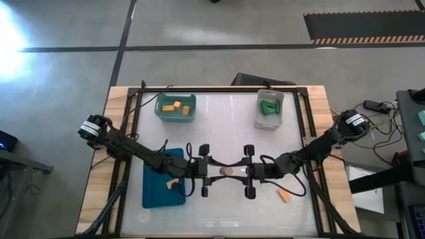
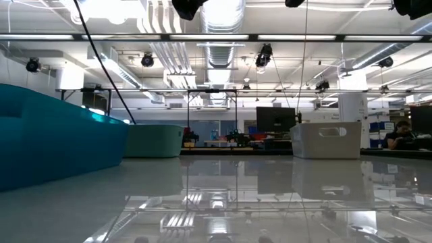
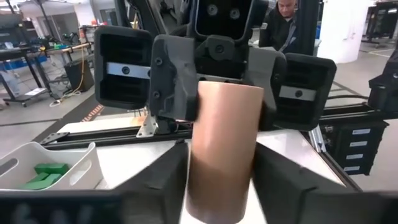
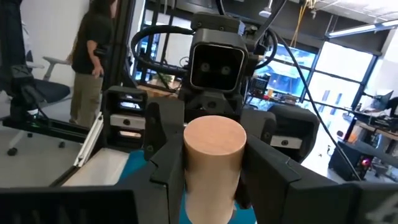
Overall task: Sort & place blocks by color
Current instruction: Put the light brown block into the blue bin
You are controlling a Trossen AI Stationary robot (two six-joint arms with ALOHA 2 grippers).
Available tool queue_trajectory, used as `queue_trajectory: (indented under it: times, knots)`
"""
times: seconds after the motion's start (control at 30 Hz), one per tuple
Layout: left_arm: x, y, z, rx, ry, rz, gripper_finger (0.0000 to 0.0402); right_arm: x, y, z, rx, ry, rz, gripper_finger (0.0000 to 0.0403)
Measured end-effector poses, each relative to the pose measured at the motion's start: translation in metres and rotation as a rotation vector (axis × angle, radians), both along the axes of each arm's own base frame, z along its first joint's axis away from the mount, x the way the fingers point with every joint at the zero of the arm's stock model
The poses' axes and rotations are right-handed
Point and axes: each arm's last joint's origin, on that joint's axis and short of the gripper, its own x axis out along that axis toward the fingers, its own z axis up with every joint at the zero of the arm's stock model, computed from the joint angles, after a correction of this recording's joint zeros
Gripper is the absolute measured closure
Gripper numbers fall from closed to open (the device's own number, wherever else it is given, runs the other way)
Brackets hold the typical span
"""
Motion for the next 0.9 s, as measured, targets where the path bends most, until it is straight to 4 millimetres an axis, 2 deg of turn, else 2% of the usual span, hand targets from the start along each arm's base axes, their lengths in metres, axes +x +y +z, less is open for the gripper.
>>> queue_trajectory:
  times: [0.07,0.3,0.53,0.77,0.9]
  knots:
    - [0.000,0.000,0.000,0.008,0.002,-0.004,0.0283,0.000,0.000,0.000,0.002,-0.001,-0.001,0.0281]
    - [0.000,0.000,-0.001,0.012,0.007,-0.004,0.0286,0.000,0.000,0.000,-0.010,-0.001,0.001,0.0277]
    - [0.000,0.001,-0.002,-0.002,0.013,0.005,0.0286,-0.001,0.000,0.002,-0.027,-0.007,-0.006,0.0216]
    - [0.002,0.002,-0.003,0.028,0.076,0.060,0.0286,-0.012,-0.006,0.025,-0.001,-0.063,-0.019,0.0175]
    - [0.002,0.003,-0.004,0.056,0.211,0.120,0.0286,-0.024,-0.013,0.042,0.050,-0.062,-0.056,0.0167]
